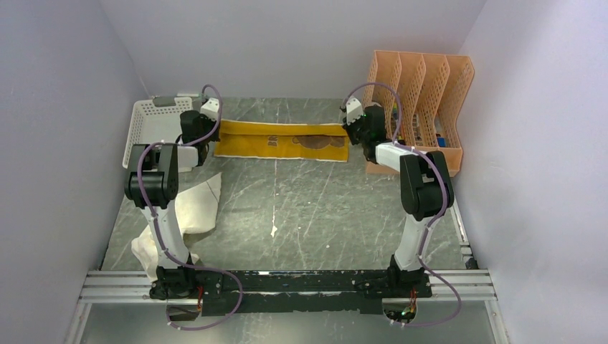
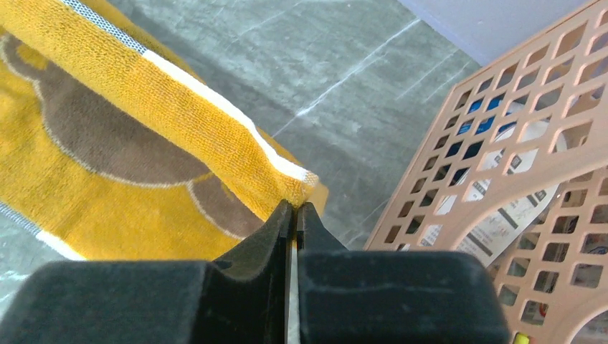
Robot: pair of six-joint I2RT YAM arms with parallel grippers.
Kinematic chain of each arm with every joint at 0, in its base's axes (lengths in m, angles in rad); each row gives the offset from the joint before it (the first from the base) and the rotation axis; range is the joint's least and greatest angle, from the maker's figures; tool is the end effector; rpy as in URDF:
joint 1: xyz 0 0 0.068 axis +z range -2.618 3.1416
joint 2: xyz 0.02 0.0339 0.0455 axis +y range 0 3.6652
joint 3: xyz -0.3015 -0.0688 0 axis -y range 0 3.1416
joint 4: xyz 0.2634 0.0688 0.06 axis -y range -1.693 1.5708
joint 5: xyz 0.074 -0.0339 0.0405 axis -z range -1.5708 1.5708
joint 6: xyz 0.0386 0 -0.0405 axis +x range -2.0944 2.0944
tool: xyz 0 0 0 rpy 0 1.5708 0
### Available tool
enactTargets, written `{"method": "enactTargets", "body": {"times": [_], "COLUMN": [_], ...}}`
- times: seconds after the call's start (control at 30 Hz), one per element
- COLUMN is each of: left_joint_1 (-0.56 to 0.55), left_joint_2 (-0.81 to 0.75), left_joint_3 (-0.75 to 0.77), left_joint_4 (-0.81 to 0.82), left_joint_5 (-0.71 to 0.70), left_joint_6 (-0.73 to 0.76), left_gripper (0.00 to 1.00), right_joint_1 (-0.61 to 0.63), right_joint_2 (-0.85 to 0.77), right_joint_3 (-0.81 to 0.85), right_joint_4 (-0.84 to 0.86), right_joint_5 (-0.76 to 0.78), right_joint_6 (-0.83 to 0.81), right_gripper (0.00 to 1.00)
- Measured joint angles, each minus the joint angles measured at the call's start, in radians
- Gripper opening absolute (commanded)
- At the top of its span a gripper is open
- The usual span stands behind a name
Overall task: Roll the towels
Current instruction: Fold the towel at the center of the board.
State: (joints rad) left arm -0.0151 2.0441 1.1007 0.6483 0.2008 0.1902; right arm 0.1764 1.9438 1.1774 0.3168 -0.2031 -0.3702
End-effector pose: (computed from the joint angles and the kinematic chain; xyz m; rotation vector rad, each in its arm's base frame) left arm 0.4675 -0.0148 0.1713 0.3279 1.8312 -0.0659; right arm 0.4534 0.0887 0.2062 -0.6654 1.8982 0.0817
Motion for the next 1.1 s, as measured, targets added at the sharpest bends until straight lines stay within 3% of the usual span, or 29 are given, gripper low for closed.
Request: {"method": "enactTargets", "body": {"times": [0.93,1.0,1.07,1.1], "left_joint_1": [0.003,0.005,0.006,0.006], "left_joint_2": [-0.079,-0.082,-0.082,-0.082], "left_joint_3": [-0.096,-0.096,-0.096,-0.096], "left_joint_4": [-0.003,-0.003,-0.010,-0.013], "left_joint_5": [0.013,0.016,0.024,0.029], "left_joint_6": [0.050,0.050,0.050,0.050], "left_gripper": [0.07,0.07,0.08,0.16], "right_joint_1": [0.013,0.015,0.016,0.017], "right_joint_2": [-0.058,-0.068,-0.072,-0.073], "right_joint_3": [-0.091,-0.101,-0.105,-0.105], "right_joint_4": [-0.145,-0.147,-0.152,-0.156], "right_joint_5": [-0.039,-0.043,-0.045,-0.045], "right_joint_6": [-0.043,-0.043,-0.042,-0.042], "right_gripper": [0.03,0.05,0.15,0.20]}}
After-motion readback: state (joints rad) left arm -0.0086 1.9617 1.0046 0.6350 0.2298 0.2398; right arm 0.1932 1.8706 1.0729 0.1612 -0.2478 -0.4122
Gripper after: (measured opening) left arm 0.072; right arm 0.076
